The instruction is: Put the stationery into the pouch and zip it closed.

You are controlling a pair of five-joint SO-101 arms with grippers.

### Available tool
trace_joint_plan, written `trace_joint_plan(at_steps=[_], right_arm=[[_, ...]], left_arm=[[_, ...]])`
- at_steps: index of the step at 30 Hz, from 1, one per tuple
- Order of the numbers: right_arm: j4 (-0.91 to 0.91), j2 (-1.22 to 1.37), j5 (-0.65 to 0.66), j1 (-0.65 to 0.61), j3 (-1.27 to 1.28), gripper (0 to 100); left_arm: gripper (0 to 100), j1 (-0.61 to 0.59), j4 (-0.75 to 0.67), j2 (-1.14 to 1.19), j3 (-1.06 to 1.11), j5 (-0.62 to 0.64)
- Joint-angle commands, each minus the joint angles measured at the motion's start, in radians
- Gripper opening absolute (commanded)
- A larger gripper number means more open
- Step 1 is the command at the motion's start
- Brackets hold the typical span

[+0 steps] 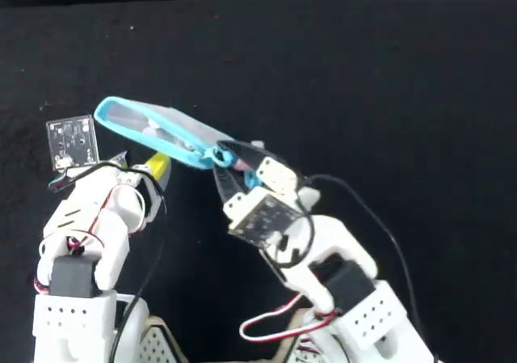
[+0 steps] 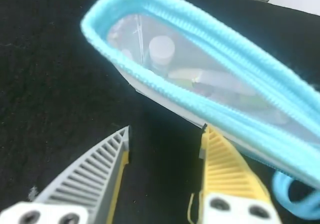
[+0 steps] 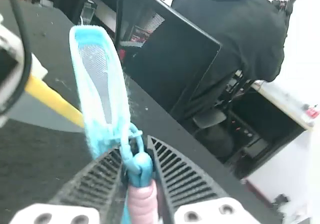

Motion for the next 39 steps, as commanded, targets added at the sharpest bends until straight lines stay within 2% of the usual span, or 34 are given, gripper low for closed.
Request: trace_joint_plan(at_steps=[1,6,12,16,23,34,39], right_arm=[[-0.086,0.054,0.075,0.012,-0.012,1.1],[-0.117,0.104,0.101,-0.015,-0.016,1.1],[-0.046,0.113,0.101,-0.172,-0.047,1.1],[-0.032,0.114,0.095,-0.215,-0.097,1.1],[-0.040,0.116,0.095,-0.216,-0.151,1.1],[-0.032,0.308,0.095,-0.212,-0.305,1.1],[-0.032,0.305,0.095,-0.210,-0.325,1.1]], left_arm=[[24,-0.001,-0.020,-0.006,-0.016,-0.002],[24,-0.001,-0.021,-0.006,-0.016,-0.002],[24,-0.001,-0.023,-0.006,-0.016,-0.002],[24,-0.005,-0.023,-0.006,-0.016,-0.002],[24,-0.007,-0.017,-0.029,-0.030,0.000],[24,-0.002,-0.009,-0.333,0.085,-0.005],[24,-0.001,-0.002,-0.371,0.107,-0.009]])
